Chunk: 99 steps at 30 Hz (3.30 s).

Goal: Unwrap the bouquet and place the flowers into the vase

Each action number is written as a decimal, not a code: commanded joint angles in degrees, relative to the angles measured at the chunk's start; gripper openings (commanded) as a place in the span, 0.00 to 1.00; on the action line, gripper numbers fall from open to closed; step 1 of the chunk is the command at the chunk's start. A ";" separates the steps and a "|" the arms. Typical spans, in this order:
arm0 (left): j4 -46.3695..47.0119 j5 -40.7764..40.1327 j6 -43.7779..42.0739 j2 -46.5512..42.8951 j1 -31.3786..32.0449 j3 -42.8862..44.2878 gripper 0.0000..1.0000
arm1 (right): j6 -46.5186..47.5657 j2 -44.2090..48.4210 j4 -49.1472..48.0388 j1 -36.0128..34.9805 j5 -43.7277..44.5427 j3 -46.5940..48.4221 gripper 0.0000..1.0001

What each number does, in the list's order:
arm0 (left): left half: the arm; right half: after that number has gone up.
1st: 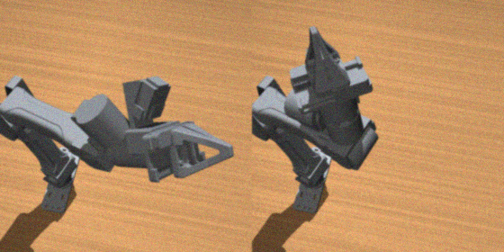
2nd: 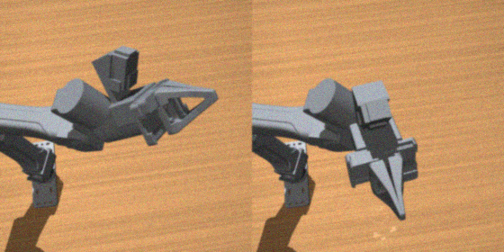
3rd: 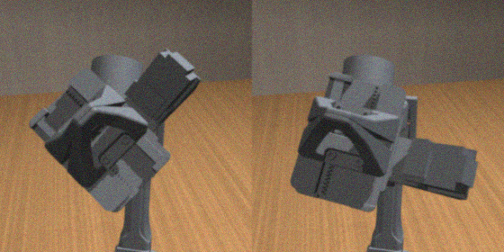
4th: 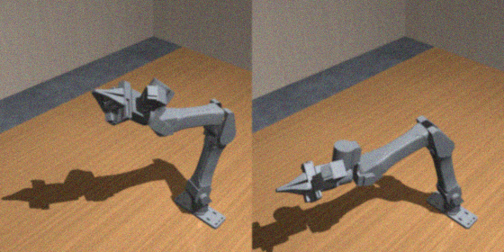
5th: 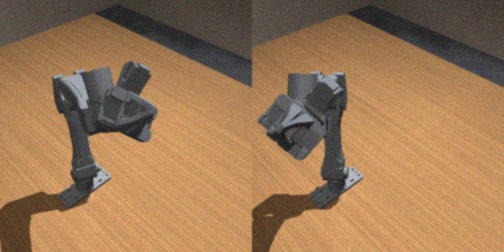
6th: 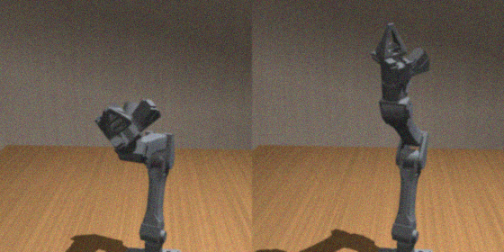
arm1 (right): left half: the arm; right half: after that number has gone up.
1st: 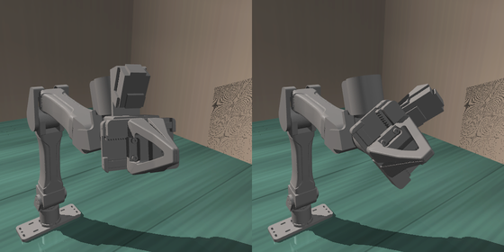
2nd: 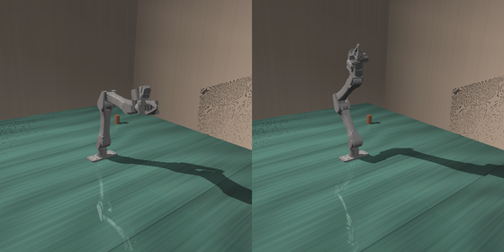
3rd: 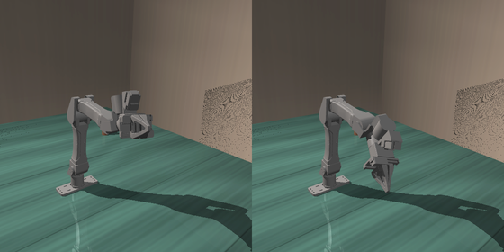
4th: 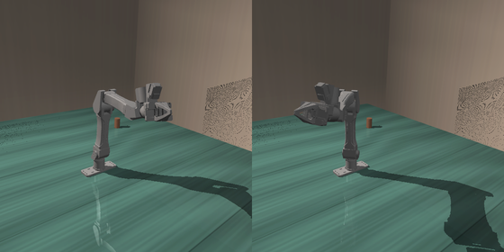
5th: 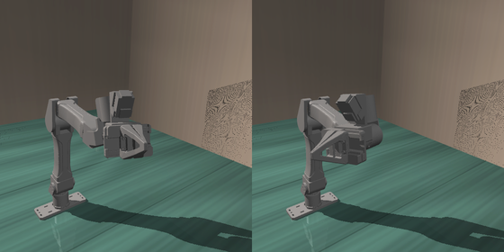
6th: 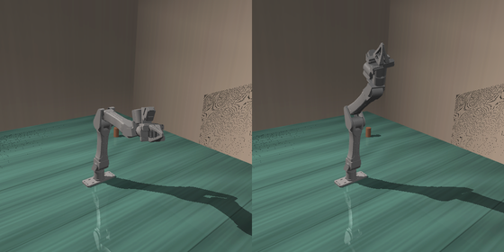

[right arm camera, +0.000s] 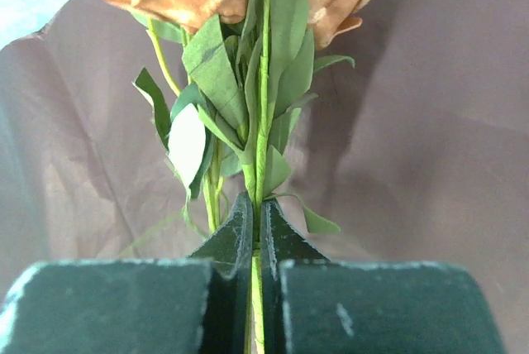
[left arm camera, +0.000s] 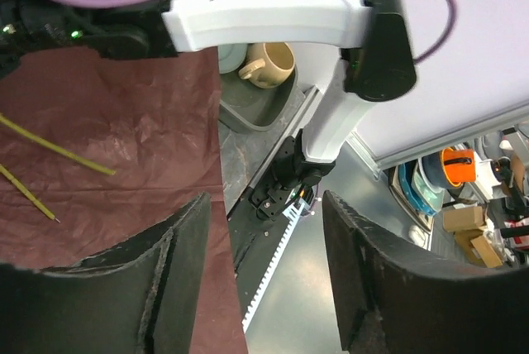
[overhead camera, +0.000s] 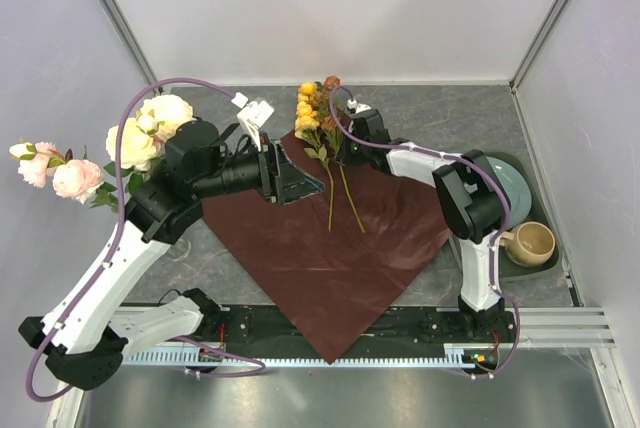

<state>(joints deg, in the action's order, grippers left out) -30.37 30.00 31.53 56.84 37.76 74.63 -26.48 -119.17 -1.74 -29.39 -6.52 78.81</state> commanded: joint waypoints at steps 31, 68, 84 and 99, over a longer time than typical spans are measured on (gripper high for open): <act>26.60 -4.76 12.69 7.85 2.41 -5.20 0.67 | -17.91 59.32 -26.85 -3.40 -29.61 -31.17 0.00; -14.72 -21.48 -10.62 15.67 9.35 38.30 0.78 | -10.44 52.29 -26.04 -8.93 -21.17 -14.57 0.00; -17.88 -27.10 -13.95 19.53 9.35 45.25 0.82 | -7.98 49.92 -25.69 -12.54 -21.51 -6.03 0.00; -19.46 -24.11 -10.26 19.19 9.09 47.54 0.62 | 0.98 52.20 -20.16 -14.74 -25.29 -9.20 0.00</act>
<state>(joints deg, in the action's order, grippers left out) -48.14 3.68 19.99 76.99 46.74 120.07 -30.76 -68.73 -23.49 -43.77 -28.84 70.06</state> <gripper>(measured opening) 0.637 0.021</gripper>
